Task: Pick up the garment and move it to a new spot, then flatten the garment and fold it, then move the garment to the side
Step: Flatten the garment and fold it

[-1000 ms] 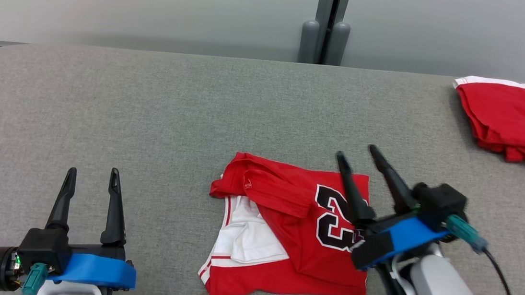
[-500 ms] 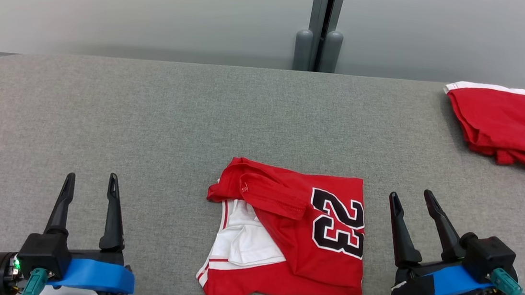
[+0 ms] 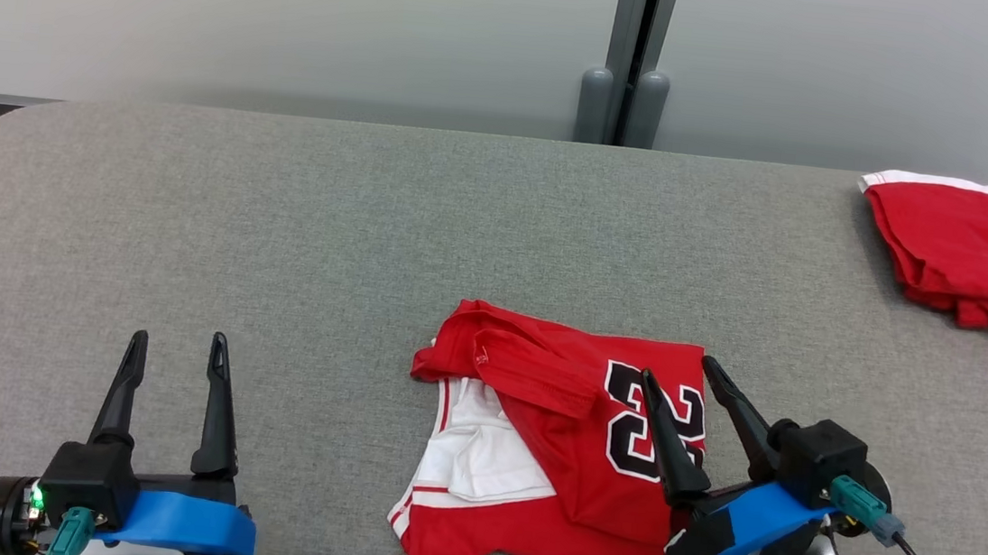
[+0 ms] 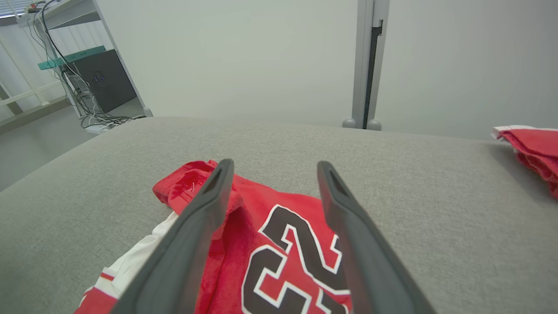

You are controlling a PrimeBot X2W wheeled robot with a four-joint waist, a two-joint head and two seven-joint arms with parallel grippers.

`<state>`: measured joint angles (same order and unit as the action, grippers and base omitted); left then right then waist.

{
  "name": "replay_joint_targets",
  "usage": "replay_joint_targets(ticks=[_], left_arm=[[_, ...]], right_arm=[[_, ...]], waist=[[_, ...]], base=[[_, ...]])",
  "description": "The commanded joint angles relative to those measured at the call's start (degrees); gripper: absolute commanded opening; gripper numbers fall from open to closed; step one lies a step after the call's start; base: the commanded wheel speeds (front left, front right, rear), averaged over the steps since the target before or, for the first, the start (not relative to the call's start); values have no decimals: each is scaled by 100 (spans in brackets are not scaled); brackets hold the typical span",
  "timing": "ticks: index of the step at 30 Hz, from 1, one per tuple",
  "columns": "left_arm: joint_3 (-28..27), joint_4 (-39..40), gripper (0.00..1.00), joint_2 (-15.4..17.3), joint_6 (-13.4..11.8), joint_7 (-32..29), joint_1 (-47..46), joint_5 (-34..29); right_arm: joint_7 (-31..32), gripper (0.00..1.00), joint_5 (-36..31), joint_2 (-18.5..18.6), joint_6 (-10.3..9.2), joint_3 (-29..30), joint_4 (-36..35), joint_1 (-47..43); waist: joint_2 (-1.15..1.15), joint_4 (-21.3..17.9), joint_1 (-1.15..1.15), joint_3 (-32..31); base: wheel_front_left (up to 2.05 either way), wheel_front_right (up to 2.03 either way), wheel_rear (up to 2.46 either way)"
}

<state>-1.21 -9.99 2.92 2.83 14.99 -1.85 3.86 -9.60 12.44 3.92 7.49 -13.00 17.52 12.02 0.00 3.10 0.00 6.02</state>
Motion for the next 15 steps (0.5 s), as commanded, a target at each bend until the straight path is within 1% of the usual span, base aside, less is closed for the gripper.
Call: replay_joint_targets(ticks=[1, 10, 15], left_arm=[[22, 0, 100, -5, -7, 25, -3, -30], [126, -27, 100, -5, -30, 25, -84, 58], [186, -36, 100, -5, -33, 25, -139, 81]], right_arm=[[30, 100, -4, -25, 1, -64, 103, 112], [80, 100, 225, -86, 1, -400, 988, 562], [-18, 100, 506, -98, 1, -505, 1469, 783]], waist=[[0, 50, 0, 22], [0, 330, 0, 163], [0, 460, 0, 242]], base=[[0, 0, 0], [0, 0, 0], [0, 0, 0]])
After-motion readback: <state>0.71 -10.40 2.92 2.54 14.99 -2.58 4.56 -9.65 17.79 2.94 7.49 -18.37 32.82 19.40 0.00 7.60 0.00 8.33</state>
